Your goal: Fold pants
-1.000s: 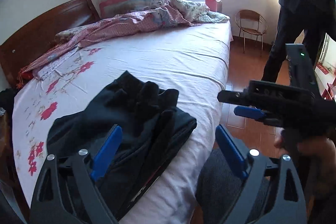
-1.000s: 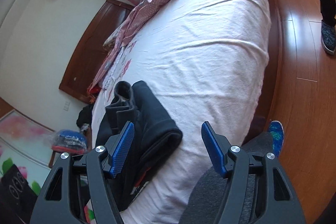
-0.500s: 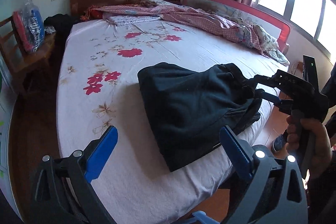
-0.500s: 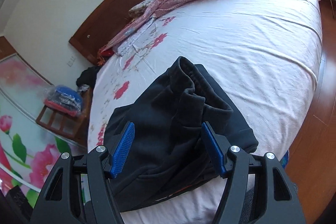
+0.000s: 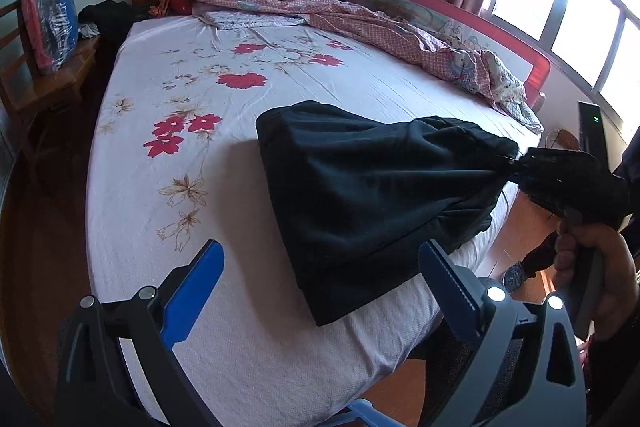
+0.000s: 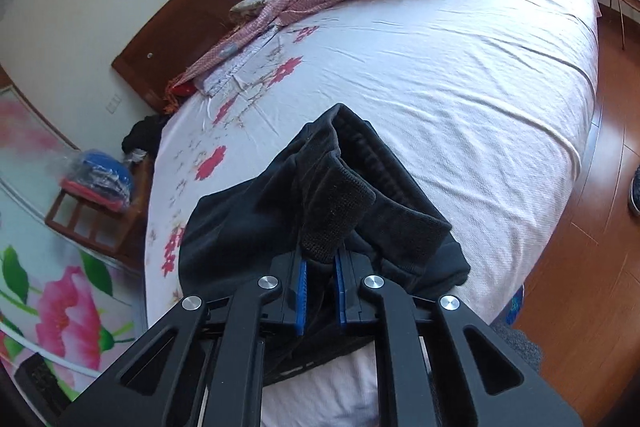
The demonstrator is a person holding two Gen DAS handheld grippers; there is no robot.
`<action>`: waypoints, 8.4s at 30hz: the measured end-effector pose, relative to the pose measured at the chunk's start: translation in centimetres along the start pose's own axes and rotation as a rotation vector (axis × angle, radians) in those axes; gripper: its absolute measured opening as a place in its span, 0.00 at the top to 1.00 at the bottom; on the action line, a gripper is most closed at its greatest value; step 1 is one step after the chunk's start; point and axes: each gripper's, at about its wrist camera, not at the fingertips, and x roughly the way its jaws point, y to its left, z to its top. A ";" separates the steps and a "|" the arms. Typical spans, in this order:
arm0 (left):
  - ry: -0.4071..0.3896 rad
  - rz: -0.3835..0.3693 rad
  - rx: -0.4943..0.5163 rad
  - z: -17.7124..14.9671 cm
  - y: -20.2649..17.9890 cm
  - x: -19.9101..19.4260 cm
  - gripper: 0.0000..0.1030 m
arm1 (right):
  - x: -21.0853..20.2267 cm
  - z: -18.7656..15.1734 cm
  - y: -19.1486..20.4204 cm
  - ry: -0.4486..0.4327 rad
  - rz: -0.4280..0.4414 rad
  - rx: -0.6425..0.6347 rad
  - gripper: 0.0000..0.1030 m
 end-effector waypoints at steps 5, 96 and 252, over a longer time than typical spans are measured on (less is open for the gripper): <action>-0.009 -0.085 0.003 1.5 0.0 2.1 0.02 | 3.5 -2.5 -7.0 0.095 0.003 0.162 0.87; 0.243 -0.508 -0.444 3.8 8.2 15.3 0.02 | 10.7 4.6 -11.7 0.307 0.431 0.061 0.21; -0.241 0.790 0.031 6.6 6.2 -3.9 0.02 | 3.3 -4.0 18.9 -0.051 -0.105 -0.636 0.17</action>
